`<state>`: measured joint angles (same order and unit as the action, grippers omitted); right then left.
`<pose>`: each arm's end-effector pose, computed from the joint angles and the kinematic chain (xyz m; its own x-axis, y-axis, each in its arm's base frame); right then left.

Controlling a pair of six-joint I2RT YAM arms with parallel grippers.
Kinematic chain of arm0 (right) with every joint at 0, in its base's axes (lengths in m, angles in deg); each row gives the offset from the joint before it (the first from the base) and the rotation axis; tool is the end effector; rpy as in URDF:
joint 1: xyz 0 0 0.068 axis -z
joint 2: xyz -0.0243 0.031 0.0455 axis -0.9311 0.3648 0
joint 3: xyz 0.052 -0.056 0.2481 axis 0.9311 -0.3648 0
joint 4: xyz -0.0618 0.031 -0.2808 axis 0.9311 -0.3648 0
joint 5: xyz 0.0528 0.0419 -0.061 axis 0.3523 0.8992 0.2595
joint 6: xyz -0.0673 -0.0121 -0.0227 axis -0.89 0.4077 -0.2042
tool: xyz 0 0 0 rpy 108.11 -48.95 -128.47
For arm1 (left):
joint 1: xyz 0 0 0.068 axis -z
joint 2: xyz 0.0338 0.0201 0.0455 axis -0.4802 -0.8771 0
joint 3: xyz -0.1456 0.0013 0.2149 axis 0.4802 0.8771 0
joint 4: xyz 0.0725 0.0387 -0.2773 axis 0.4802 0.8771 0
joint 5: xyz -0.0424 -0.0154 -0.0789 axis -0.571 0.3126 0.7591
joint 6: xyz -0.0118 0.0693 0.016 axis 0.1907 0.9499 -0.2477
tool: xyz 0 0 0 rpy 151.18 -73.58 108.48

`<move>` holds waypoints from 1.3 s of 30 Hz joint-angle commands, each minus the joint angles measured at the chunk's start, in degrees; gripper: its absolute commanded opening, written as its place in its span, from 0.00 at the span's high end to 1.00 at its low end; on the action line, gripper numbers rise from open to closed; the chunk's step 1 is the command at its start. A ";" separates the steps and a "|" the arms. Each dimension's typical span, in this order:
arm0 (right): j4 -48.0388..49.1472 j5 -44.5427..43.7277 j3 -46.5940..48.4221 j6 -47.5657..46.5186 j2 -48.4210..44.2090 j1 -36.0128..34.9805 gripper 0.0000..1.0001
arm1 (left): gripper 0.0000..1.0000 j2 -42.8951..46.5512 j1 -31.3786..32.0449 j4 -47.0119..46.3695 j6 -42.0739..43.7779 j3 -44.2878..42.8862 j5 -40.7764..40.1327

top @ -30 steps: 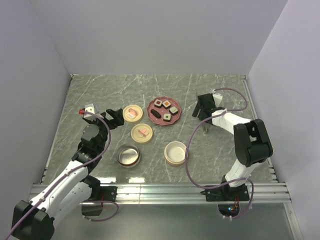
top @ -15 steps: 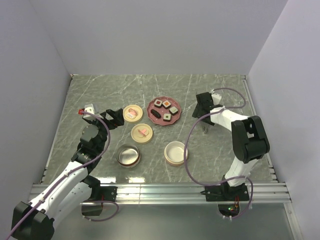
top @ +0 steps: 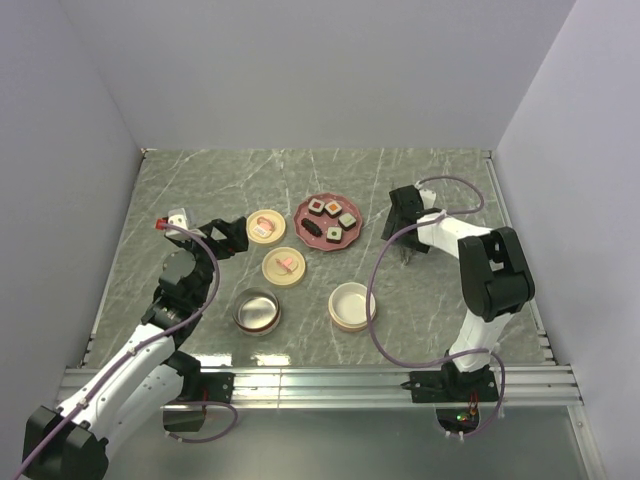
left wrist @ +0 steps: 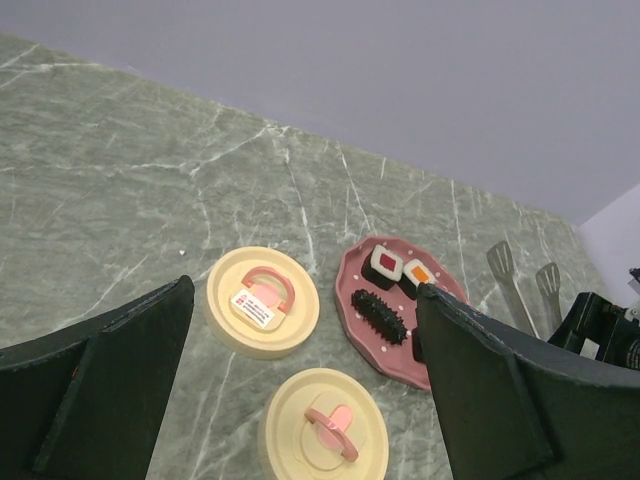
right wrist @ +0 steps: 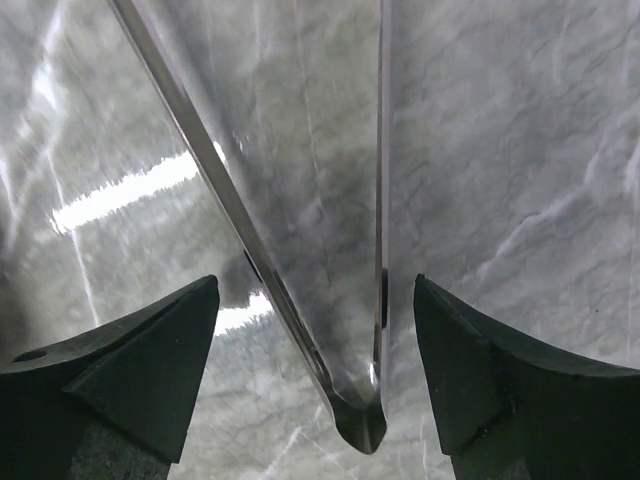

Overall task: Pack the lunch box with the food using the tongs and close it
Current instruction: Grab the clamp with the right arm

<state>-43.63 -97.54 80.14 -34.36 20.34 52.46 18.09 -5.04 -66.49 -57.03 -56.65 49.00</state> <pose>0.3787 0.0887 0.1106 -0.7499 0.2934 -0.5929 0.3481 0.9372 0.0234 0.2284 -0.0793 0.2525 -0.0131 -0.4591 -0.8883 0.0915 0.8841 -0.4583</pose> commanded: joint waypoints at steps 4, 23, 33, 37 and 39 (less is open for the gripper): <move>0.67 4.01 -1.53 -3.01 -3.58 0.23 0.16 | 0.01 0.63 -0.28 -1.13 -0.64 0.44 2.20; -2.23 8.24 6.97 -7.57 0.98 5.77 0.12 | 0.00 2.39 -0.81 -1.39 -1.08 1.06 3.43; -6.62 6.74 13.32 -9.07 6.35 5.86 0.13 | 0.01 2.48 -0.98 -1.04 -1.25 0.97 3.95; -8.38 7.09 15.07 -9.42 8.63 6.03 0.20 | 0.00 2.30 -1.07 -1.04 -1.16 0.79 4.31; -9.44 6.74 16.13 -9.69 9.34 6.03 0.23 | 0.00 2.39 -1.07 -1.13 -1.16 0.88 4.48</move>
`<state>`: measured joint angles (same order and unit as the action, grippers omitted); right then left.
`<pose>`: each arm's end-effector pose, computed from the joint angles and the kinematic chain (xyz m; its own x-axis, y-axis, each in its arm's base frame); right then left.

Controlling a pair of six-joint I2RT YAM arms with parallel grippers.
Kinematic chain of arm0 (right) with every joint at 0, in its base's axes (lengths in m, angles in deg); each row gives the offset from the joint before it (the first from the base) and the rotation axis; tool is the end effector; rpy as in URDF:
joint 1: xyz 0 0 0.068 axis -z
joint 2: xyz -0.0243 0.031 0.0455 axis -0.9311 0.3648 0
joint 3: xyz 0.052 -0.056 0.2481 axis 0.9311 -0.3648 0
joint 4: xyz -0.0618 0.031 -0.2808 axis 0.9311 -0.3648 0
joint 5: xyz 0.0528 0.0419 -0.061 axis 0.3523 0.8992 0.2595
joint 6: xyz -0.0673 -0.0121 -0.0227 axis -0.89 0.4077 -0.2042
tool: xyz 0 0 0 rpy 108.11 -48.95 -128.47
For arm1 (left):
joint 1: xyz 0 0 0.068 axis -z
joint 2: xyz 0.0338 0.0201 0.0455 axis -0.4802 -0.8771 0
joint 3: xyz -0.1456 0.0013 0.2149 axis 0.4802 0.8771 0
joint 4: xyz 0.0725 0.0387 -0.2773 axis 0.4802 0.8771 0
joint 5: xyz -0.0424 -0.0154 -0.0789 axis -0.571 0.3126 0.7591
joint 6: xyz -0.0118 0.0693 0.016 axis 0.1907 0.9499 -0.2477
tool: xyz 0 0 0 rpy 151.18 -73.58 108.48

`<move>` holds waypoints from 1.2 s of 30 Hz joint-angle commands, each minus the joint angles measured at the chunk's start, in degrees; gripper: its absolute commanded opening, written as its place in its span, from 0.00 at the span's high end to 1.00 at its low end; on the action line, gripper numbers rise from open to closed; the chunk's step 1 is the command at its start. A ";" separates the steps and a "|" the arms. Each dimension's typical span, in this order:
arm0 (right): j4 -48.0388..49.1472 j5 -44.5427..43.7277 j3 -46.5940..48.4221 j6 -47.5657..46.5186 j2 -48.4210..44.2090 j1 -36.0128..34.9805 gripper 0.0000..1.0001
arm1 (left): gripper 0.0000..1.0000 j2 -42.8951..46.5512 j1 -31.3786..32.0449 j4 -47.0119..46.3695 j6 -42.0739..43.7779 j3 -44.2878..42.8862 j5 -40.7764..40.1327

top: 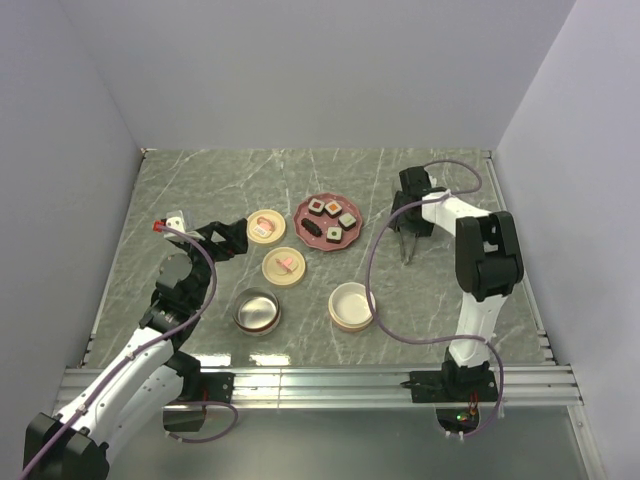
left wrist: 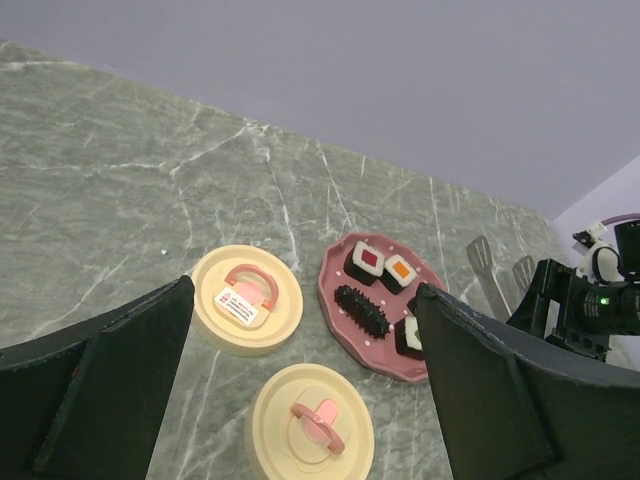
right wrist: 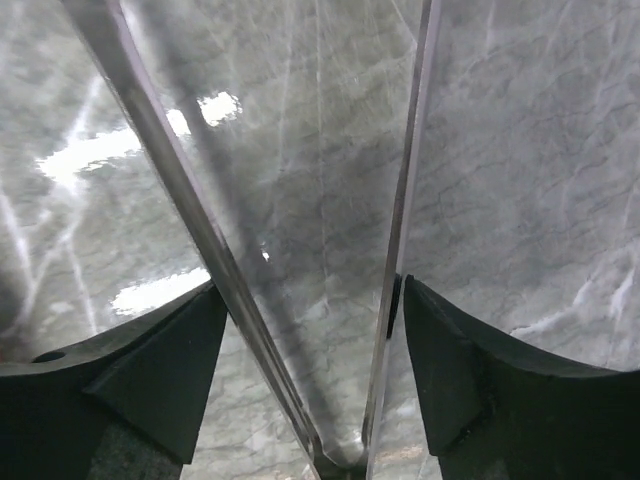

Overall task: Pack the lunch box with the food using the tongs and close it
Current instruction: Grab the clamp with the right arm

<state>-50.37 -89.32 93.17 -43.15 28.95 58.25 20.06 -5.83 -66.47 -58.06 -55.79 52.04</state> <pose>0.4257 0.0657 0.1143 -0.8263 0.2319 -0.5133 0.2562 0.9663 0.0243 0.2244 -0.0773 0.2539 -0.0174 -0.4791 -0.8776 0.1342 0.8687 -0.4769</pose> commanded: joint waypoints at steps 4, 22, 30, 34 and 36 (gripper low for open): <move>-4.90 -2.09 6.78 -1.95 3.62 0.15 0.31 | 0.00 0.59 -0.37 -1.24 -0.14 0.12 1.53; -1.22 8.35 9.45 -4.42 5.48 -3.01 0.37 | 0.00 -0.98 -0.72 -1.68 -0.05 0.12 0.48; 1.33 3.45 7.15 -1.87 4.51 -5.99 0.27 | 0.01 -2.48 -0.81 -2.03 0.13 -0.06 0.39; 2.30 -1.38 5.32 -0.29 3.72 -8.89 0.13 | 0.01 -1.87 -0.81 -2.38 0.13 0.29 0.21; 3.52 -2.18 3.99 0.06 2.50 -9.51 0.13 | 0.01 -1.78 -0.81 -2.47 0.13 0.47 0.21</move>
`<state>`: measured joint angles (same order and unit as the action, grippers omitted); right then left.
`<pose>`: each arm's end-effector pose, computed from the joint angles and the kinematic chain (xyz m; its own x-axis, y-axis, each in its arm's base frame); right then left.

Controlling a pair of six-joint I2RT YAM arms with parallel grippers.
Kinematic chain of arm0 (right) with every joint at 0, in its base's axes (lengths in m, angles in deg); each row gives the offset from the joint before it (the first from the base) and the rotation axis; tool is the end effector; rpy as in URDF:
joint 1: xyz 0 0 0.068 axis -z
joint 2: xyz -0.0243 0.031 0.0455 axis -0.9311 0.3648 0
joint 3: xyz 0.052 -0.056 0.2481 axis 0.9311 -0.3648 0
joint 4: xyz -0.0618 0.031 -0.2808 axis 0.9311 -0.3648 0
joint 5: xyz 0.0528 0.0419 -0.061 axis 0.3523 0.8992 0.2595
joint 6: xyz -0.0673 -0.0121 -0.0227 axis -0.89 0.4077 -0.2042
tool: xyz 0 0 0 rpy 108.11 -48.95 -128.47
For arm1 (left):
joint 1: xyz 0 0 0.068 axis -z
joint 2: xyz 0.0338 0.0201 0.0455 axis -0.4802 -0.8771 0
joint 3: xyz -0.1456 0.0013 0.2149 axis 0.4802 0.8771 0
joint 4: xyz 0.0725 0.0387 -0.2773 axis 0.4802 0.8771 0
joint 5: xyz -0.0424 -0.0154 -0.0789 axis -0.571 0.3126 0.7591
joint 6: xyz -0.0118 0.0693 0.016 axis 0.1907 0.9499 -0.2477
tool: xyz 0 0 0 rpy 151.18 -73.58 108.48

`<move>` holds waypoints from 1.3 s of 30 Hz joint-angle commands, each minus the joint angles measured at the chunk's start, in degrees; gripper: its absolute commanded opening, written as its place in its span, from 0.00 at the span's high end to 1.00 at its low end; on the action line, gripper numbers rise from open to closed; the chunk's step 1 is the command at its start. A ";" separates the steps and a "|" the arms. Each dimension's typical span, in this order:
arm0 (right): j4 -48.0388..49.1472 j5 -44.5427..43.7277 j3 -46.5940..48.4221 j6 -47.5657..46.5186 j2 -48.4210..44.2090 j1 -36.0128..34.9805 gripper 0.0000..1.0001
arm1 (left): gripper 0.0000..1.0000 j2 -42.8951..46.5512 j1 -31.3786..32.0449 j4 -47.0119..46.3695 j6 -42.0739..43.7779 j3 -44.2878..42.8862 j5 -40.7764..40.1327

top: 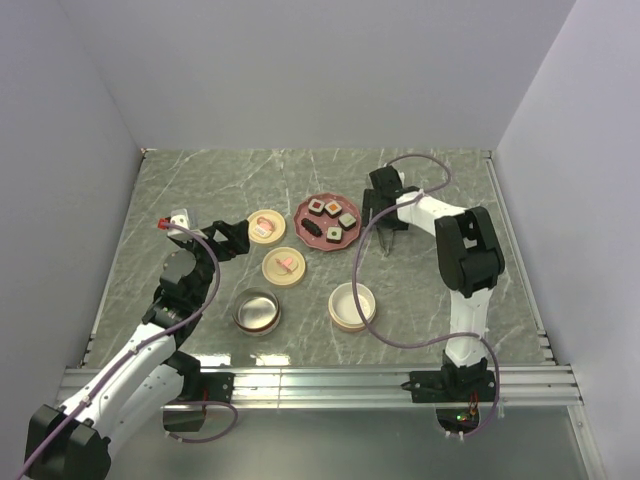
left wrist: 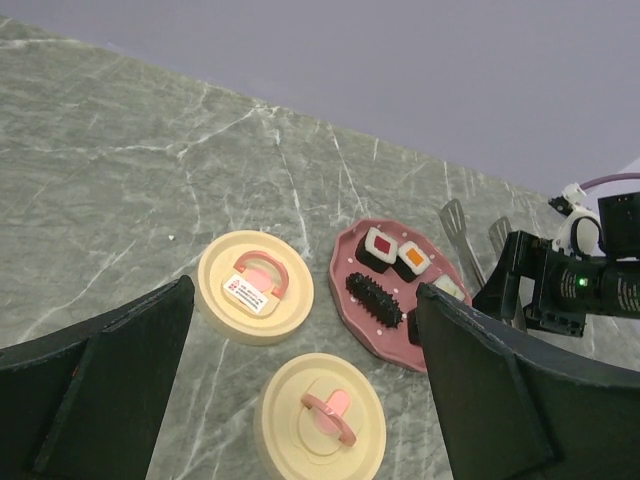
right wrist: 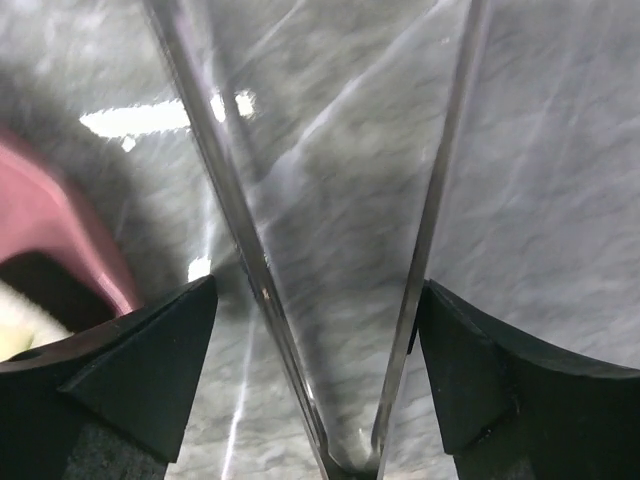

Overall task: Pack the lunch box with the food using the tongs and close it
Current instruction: Grab the clamp with the right arm

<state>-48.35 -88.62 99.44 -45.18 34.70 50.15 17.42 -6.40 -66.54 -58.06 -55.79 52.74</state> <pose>0.4396 0.1349 0.1091 -0.8343 0.0855 -0.5446 0.0804 0.9962 0.0333 0.2309 -0.0782 0.2439 -0.0548 -0.4635 -0.8844 0.1167 0.8767 -0.4667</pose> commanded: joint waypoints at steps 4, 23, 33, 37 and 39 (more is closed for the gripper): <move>4.94 -3.06 -7.11 2.36 -5.72 -1.76 0.17 | 0.00 0.25 -0.24 -2.93 0.30 0.47 -0.57; 7.84 -5.34 -10.80 2.18 -8.17 -2.11 0.65 | 0.00 0.43 -0.24 -2.67 0.30 0.64 -0.84; 13.99 -10.88 -23.81 2.45 -26.26 -4.48 0.70 | 0.01 0.08 -0.33 -3.46 0.30 0.91 -1.10; 16.37 -9.39 -29.79 2.19 -32.86 -5.27 0.70 | 0.00 -0.54 -0.33 -3.72 0.39 0.82 -1.28; 18.55 -9.03 -31.98 2.01 -36.81 -5.97 0.70 | 0.00 -0.45 -0.33 -3.72 0.39 0.91 -1.28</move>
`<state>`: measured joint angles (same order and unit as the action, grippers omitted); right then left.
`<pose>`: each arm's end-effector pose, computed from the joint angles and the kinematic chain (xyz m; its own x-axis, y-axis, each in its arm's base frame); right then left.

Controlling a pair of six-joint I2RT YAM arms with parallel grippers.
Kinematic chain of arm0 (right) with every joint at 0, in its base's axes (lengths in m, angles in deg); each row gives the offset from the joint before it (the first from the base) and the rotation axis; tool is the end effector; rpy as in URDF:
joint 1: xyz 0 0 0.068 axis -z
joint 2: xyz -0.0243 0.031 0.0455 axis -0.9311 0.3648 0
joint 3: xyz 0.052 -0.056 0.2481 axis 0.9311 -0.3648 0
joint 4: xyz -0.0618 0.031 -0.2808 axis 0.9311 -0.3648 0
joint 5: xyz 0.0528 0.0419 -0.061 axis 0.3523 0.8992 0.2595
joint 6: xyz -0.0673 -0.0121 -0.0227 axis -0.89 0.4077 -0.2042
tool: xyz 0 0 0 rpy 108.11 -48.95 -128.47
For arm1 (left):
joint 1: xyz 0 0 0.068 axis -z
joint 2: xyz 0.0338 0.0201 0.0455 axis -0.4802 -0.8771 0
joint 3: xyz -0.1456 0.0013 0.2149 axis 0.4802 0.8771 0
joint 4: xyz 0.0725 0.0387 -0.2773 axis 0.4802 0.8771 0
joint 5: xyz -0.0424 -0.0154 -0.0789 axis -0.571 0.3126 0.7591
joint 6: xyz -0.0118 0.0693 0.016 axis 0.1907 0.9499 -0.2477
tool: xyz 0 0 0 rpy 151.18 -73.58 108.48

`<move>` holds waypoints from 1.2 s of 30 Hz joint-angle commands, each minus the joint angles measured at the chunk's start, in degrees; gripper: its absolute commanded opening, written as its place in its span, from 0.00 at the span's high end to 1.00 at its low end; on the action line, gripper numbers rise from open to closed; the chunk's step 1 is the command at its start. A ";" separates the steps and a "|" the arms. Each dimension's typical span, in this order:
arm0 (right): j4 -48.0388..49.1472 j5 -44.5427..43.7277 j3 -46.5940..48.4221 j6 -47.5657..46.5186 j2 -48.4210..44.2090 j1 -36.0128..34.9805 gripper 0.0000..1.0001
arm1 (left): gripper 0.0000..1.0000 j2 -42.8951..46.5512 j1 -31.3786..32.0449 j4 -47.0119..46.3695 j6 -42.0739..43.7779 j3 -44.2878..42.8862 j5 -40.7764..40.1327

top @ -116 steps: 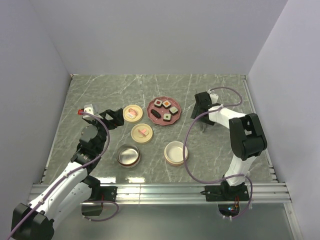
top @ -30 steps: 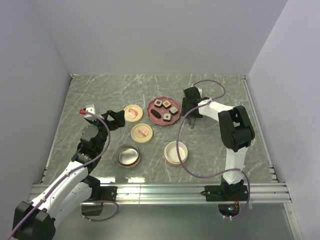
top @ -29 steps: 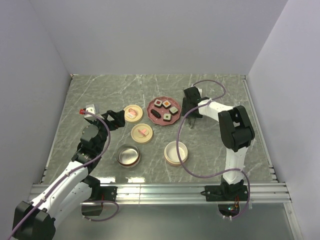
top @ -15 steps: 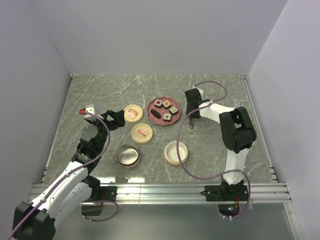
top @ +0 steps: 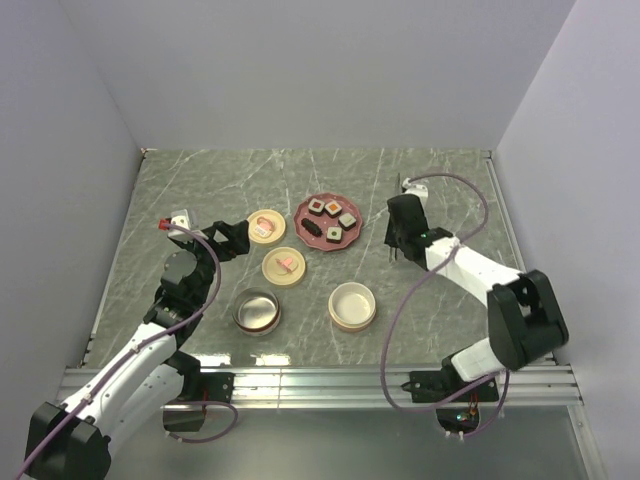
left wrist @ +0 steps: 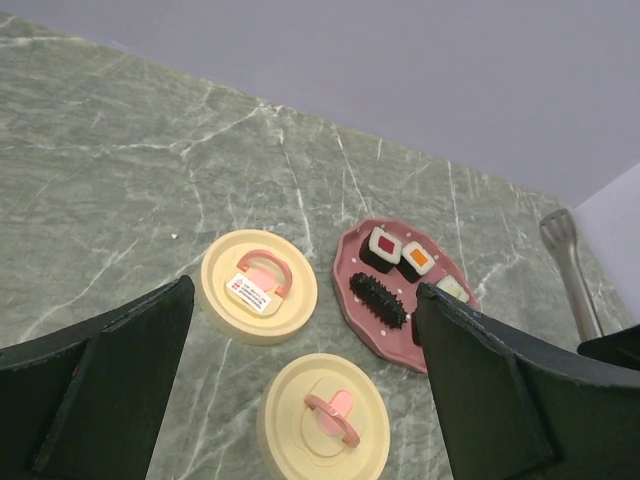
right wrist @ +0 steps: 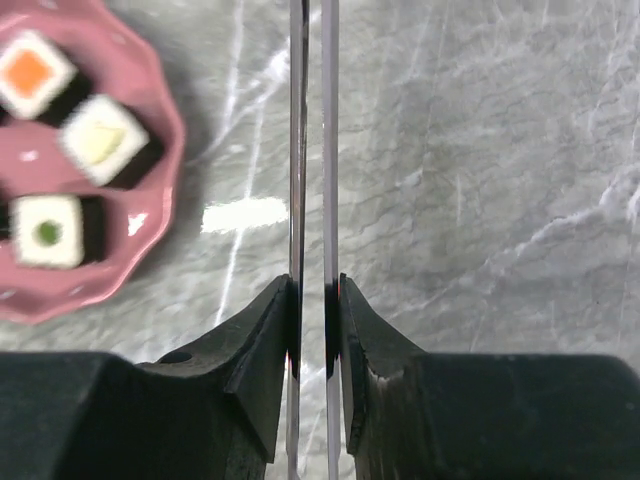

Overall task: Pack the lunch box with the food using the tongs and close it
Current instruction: Grab the clamp with the right arm, then pick up the food using the clamp

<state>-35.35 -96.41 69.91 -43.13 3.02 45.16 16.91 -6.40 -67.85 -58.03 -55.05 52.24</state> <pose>0.3337 0.1240 0.1689 -0.6452 0.1176 -0.7549 0.0909 0.9929 0.0770 0.2315 -0.0779 0.2396 -0.0499 -0.4639 -0.8845 0.1095 0.8777 -0.4666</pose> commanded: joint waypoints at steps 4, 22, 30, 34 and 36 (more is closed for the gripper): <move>9.08 0.68 -7.82 -1.27 -11.92 -2.48 0.70 | 0.01 0.14 -0.25 -2.94 0.63 0.43 -0.51; 13.39 10.36 -16.44 -2.59 -29.34 -8.54 0.74 | 0.00 1.19 -0.33 -3.38 0.90 1.75 1.07; 9.61 2.80 -14.95 -1.28 -22.66 -15.05 0.68 | 0.00 -0.30 -0.33 -4.08 1.34 1.39 1.34; 6.54 0.24 -14.24 -0.31 -22.74 -17.51 0.65 | 0.00 -1.79 -0.33 -4.26 1.42 0.95 1.69; 5.13 -0.20 -13.98 0.04 -23.70 -18.48 0.62 | 0.01 -2.06 -0.33 -4.43 1.51 0.95 1.60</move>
<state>-29.16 -92.91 53.98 -44.09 -19.23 27.79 15.03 -6.53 -69.53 -57.38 -53.17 52.91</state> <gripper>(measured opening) 0.373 0.995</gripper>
